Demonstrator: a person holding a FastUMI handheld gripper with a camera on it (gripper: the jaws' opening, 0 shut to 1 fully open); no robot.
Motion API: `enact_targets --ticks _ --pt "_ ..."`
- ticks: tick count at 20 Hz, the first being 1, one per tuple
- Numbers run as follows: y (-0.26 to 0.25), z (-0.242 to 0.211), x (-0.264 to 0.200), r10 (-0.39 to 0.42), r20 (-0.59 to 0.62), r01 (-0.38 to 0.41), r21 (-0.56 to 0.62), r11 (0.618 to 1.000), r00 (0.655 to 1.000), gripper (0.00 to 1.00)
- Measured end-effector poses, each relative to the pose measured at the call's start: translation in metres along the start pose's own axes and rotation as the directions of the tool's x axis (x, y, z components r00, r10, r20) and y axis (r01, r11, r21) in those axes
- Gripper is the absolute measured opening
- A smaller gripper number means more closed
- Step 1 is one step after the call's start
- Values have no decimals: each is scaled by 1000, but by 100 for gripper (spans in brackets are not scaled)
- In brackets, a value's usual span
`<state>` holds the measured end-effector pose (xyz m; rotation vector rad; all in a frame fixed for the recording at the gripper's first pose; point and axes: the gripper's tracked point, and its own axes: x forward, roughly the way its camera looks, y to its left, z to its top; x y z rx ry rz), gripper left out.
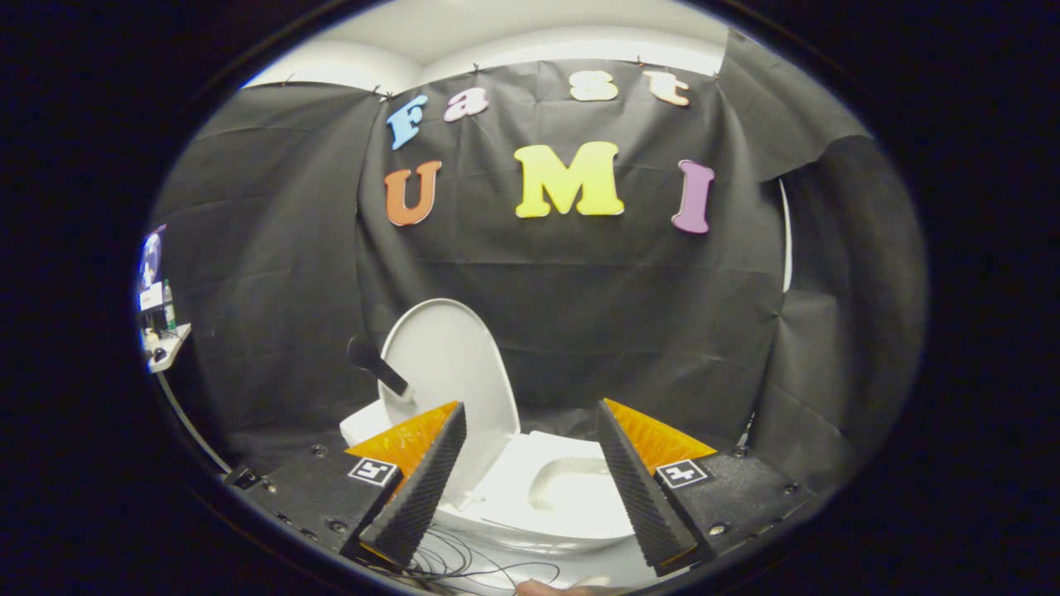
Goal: Open the toilet lid.
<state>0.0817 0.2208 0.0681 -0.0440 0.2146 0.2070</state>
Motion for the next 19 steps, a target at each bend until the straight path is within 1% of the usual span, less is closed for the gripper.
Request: enact_targets --ticks 5,7,12,14,17,19 --pt "-53 -10 -36 -48 68 42 80 996 997 99" --pt "-71 -17 -47 -70 93 61 95 994 993 99" --pt "-121 -51 -78 -154 154 142 84 986 976 99" --pt "-138 -75 -91 -190 147 174 114 978 971 100" --pt "-152 -90 -119 -192 201 165 144 976 961 99" --pt "-159 -80 -131 -192 280 152 158 976 940 99"
